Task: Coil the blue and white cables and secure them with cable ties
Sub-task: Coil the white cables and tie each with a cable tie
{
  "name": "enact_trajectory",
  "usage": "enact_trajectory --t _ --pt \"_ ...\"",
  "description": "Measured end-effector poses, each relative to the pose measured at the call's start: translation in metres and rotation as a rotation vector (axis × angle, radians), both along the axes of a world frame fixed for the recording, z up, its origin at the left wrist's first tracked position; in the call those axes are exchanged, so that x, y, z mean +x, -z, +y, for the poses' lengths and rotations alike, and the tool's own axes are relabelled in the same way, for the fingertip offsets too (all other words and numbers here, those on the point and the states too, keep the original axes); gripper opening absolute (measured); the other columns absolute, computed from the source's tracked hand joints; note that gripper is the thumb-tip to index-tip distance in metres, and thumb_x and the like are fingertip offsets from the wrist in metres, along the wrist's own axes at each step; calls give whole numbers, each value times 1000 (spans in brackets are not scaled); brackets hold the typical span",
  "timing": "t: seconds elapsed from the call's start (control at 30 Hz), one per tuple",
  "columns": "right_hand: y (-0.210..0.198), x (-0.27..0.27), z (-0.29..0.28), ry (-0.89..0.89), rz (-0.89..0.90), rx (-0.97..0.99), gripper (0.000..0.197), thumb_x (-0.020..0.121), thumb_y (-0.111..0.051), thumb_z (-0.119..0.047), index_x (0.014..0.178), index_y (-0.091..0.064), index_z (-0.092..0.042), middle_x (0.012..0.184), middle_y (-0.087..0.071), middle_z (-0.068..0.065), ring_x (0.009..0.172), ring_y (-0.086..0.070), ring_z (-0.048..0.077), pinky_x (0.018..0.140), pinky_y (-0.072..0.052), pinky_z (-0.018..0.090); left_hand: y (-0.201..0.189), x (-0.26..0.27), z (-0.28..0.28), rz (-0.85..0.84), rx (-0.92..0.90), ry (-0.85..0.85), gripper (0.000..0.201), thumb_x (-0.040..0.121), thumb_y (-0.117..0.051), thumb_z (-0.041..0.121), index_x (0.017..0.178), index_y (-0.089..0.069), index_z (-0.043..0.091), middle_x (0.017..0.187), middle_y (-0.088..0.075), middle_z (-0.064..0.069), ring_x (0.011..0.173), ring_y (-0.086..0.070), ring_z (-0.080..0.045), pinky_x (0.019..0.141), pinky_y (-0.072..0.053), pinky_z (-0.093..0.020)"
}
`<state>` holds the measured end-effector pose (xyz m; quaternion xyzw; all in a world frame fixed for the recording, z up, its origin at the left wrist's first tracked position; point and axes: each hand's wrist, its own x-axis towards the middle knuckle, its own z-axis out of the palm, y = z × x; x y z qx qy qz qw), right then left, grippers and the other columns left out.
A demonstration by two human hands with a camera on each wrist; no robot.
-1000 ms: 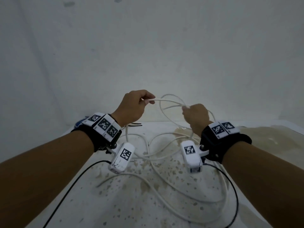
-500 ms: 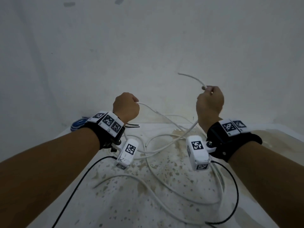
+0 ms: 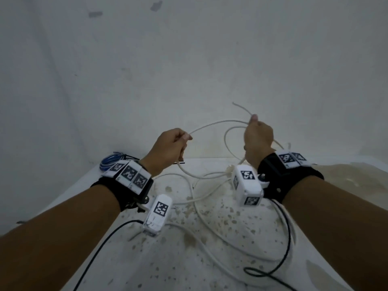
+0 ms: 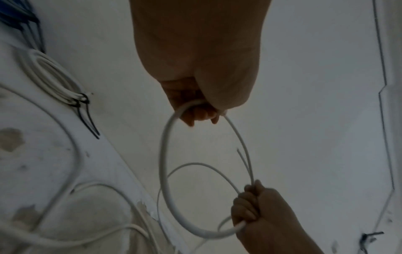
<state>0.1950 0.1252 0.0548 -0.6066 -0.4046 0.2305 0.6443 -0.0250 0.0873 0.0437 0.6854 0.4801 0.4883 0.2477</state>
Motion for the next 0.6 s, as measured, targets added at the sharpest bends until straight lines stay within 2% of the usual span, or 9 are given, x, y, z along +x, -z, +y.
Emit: enact_trajectory --t 0.03,0.1,0.17,0.27,0.33,0.4,0.5,0.53,0.6 --pt "3 5 0 -24 113 -3 52 101 -40 -46 66 -56 -10 75 -59 11 68 -59 32 62 -53 40 5 -5 -2 -21 -16 16 21 102 -48 16 96 -66 8 66 -52 -3 53 -49 -11 51 -47 -22" --pt "10 3 -2 -186 213 15 45 103 -42 -38 72 -62 -13 63 -49 7 47 -43 21 41 -37 26 8 -8 -1 -48 -2 -18 22 102 -48 15 95 -69 9 65 -51 -1 53 -48 -10 53 -47 -24" --pt "9 -13 -12 -429 188 74 33 104 -43 -27 86 -69 -16 58 -44 3 41 -32 13 38 -25 19 3 -4 3 -42 53 -98 23 100 -51 17 92 -72 13 63 -54 3 51 -44 -7 53 -41 -22" --pt "-2 -39 -29 -687 25 105 28 104 -42 -18 102 -69 -14 54 -45 0 40 -30 10 39 -22 18 -12 12 2 9 143 -90 22 99 -55 20 87 -73 14 61 -56 6 44 -39 -2 48 -33 -15" --pt "-9 -49 -32 -708 -41 104 28 103 -40 -17 94 -66 -10 55 -44 1 40 -30 10 39 -21 19 -20 22 -1 45 182 -68 23 98 -55 20 83 -72 15 58 -55 8 42 -40 -2 46 -31 -12" --pt "-11 -49 -29 -609 -44 124 28 102 -42 -17 88 -64 -10 56 -45 1 41 -33 10 38 -23 18 -22 27 -3 11 156 -61 22 98 -54 20 84 -71 15 60 -56 7 45 -41 -2 49 -34 -15" --pt "-7 -34 -22 -504 203 138 28 102 -41 -15 82 -61 -14 55 -41 1 40 -30 11 38 -23 19 -19 21 -2 -124 32 -58 19 100 -51 18 93 -67 12 69 -58 1 49 -43 -9 52 -40 -25" --pt "-5 -29 -23 -527 276 123 28 102 -41 -13 82 -59 -15 55 -40 1 39 -29 11 39 -22 20 -17 19 -2 -157 15 -54 19 100 -49 16 93 -67 11 69 -57 0 48 -42 -10 51 -41 -26" --pt "1 -26 -26 -621 293 75 25 102 -40 -10 85 -58 -15 57 -44 2 40 -29 12 41 -24 22 -16 18 -2 -177 44 -73 21 100 -49 15 90 -67 11 68 -57 1 49 -41 -10 50 -38 -26"
